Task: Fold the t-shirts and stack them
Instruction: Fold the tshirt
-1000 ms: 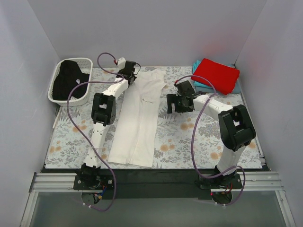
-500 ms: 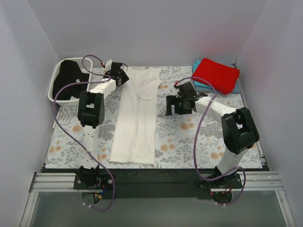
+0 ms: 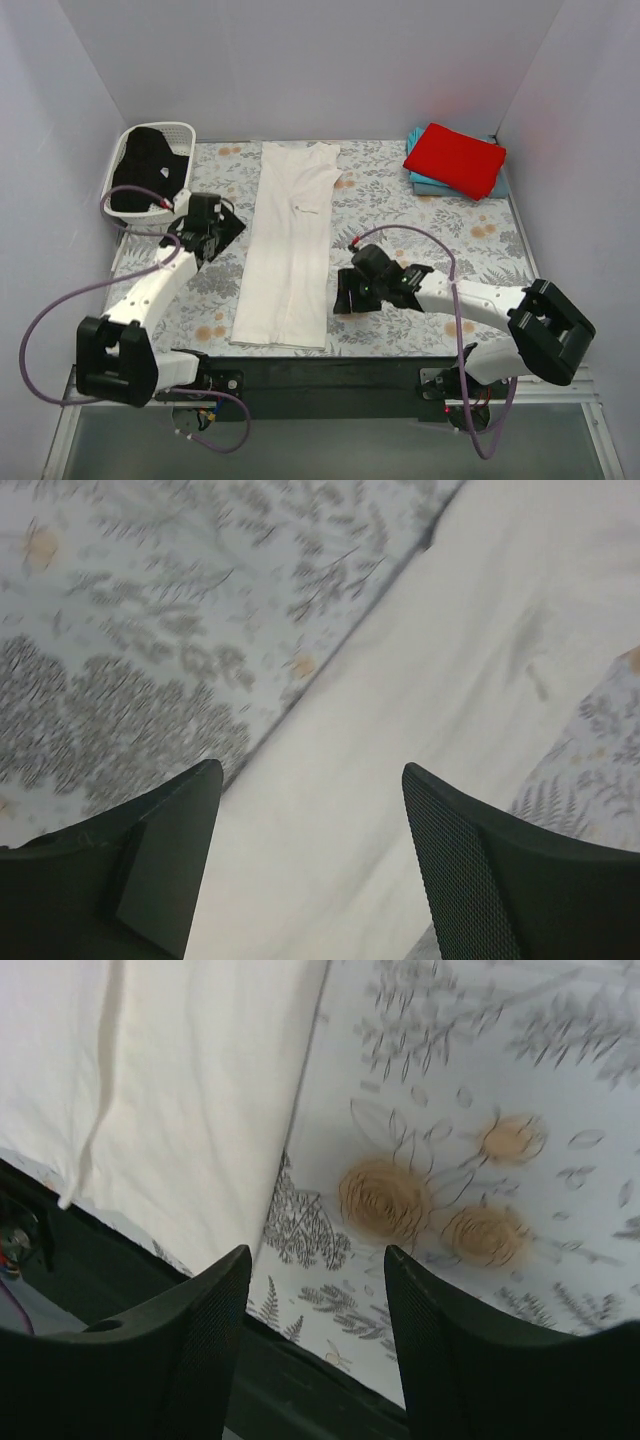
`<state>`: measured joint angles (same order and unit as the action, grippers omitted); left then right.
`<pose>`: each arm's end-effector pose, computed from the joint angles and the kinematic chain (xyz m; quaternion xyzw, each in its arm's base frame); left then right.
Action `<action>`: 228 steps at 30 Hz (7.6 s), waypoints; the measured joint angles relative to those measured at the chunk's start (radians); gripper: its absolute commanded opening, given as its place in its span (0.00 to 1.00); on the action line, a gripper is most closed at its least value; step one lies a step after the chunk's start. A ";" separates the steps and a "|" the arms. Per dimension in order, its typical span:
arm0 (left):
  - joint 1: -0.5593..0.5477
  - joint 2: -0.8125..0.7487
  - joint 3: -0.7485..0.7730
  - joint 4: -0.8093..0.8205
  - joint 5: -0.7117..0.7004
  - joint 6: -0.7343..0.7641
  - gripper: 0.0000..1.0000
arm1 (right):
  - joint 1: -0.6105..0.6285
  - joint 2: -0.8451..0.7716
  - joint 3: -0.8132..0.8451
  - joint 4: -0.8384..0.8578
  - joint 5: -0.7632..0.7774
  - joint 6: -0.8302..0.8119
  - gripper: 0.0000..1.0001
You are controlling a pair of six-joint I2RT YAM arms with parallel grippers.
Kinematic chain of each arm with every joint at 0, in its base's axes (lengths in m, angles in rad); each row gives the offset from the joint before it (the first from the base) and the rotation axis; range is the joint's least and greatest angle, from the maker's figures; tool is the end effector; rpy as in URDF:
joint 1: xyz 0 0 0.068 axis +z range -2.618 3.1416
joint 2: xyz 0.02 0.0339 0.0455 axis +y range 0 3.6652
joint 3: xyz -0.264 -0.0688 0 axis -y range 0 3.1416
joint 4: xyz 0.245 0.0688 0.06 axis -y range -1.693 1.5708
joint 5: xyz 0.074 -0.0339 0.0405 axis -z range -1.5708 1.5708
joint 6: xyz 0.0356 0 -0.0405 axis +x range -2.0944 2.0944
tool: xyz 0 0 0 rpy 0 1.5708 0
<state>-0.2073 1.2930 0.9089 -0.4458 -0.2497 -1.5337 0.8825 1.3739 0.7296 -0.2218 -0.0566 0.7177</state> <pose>0.2665 -0.0471 0.2511 -0.6049 0.7011 -0.1999 0.3203 0.1707 0.2108 0.1898 -0.0870 0.9342 0.2660 0.2213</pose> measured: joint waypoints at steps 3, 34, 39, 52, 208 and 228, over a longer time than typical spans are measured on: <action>-0.001 -0.127 -0.152 -0.070 0.019 -0.031 0.71 | 0.108 -0.018 -0.084 0.026 0.035 0.111 0.61; -0.167 -0.283 -0.358 -0.068 0.211 -0.151 0.70 | 0.281 -0.058 -0.290 0.298 0.151 0.507 0.01; -0.340 -0.232 -0.358 -0.047 0.206 -0.239 0.70 | 0.186 -0.292 -0.410 0.183 0.164 0.433 0.01; -0.528 -0.307 -0.357 -0.296 0.149 -0.431 0.65 | 0.138 -0.404 -0.400 0.029 0.086 0.244 0.47; -0.274 0.245 0.011 -0.020 0.143 -0.205 0.00 | -0.228 0.451 0.585 -0.110 0.150 -0.254 0.01; -0.119 0.420 0.179 0.031 0.192 -0.139 0.00 | -0.344 0.632 0.772 -0.049 -0.019 -0.254 0.01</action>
<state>-0.3267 1.7126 1.0882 -0.4149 -0.0574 -1.6730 0.5381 2.0056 1.5017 -0.2710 -0.0761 0.4633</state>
